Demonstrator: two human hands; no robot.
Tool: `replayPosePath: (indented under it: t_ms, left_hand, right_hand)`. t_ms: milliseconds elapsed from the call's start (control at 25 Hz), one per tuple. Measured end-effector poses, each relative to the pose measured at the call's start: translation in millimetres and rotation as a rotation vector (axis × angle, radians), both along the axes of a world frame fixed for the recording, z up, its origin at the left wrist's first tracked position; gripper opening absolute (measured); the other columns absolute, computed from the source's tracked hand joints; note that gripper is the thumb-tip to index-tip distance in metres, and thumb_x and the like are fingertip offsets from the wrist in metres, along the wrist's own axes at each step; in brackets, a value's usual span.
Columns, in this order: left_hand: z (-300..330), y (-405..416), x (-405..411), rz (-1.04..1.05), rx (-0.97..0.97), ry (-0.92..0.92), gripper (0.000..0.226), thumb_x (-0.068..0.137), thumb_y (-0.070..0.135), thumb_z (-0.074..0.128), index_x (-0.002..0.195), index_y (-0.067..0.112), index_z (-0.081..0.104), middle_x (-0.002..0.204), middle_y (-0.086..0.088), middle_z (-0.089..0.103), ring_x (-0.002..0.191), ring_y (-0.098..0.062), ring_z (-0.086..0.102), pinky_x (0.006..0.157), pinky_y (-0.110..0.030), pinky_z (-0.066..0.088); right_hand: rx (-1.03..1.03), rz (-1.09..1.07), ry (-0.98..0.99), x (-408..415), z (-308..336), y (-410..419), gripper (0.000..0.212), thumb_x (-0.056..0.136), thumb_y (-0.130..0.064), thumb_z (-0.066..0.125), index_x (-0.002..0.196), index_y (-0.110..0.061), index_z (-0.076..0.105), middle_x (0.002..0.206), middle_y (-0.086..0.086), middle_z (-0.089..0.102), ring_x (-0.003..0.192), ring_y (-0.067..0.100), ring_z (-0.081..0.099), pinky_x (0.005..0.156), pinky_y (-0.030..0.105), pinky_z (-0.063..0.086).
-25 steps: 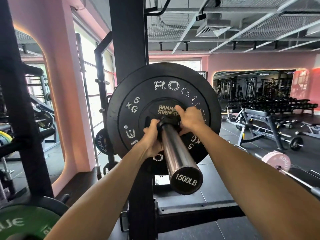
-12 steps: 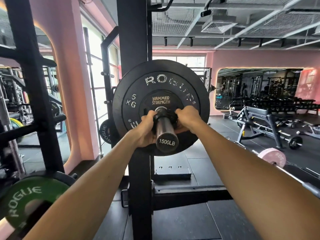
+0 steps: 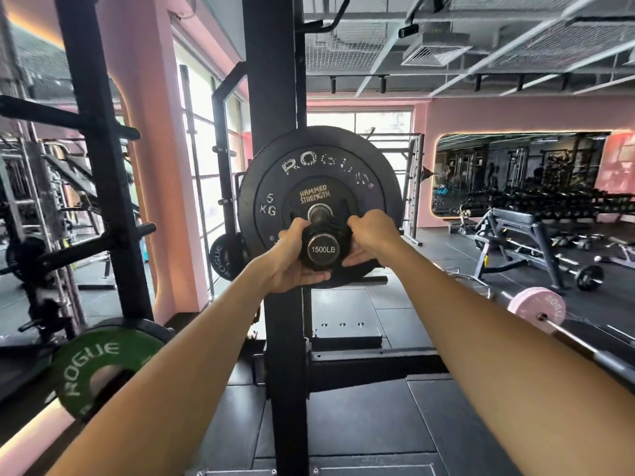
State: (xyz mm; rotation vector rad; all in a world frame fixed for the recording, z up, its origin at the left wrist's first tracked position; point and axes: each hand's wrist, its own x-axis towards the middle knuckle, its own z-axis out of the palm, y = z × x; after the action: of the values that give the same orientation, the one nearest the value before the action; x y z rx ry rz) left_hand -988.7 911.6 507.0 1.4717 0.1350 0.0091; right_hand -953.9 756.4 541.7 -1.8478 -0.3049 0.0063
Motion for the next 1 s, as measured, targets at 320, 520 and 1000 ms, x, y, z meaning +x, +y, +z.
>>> replayPosePath:
  t_ms: [320,520,1000]
  left_hand:
    - [-9.1,-22.9,-65.6,-0.174,-0.100,-0.045,0.054,0.087,0.054,0.058,0.122,0.013,0.062,0.105,-0.011,0.070,0.081,-0.024,0.069,0.066,-0.029,0.059]
    - [-38.2,-59.2,-79.2,-0.235,-0.180,-0.035,0.043,0.084,0.037,0.072,0.119,0.014,0.067,0.121,-0.014,0.067,0.101,-0.035,0.069,0.070,-0.029,0.059]
    - [-49.0,-199.9,22.2,-0.212,0.095,-0.281,0.086,0.051,0.000,0.090,0.125,0.012,0.047,0.122,-0.011,0.063,0.107,-0.029,0.067,0.094,-0.043,0.055]
  right_hand:
    - [0.006,-0.047,-0.052,-50.6,-11.2,-20.8,0.023,0.092,-0.021,0.048,0.072,-0.011,0.052,0.091,0.020,0.065,0.085,0.036,0.070,0.076,0.051,0.059]
    - [-0.002,-0.131,-0.045,-56.4,-40.3,-64.3,0.036,0.078,-0.038,0.053,0.083,-0.003,0.060,0.088,0.023,0.070,0.084,0.040,0.068,0.084,0.055,0.055]
    - [0.269,-0.204,0.130,1.0,-60.4,-222.4,0.043,0.093,-0.030,0.061,0.110,0.008,0.050,0.095,0.036,0.066,0.081,0.043,0.071,0.066,0.044,0.061]
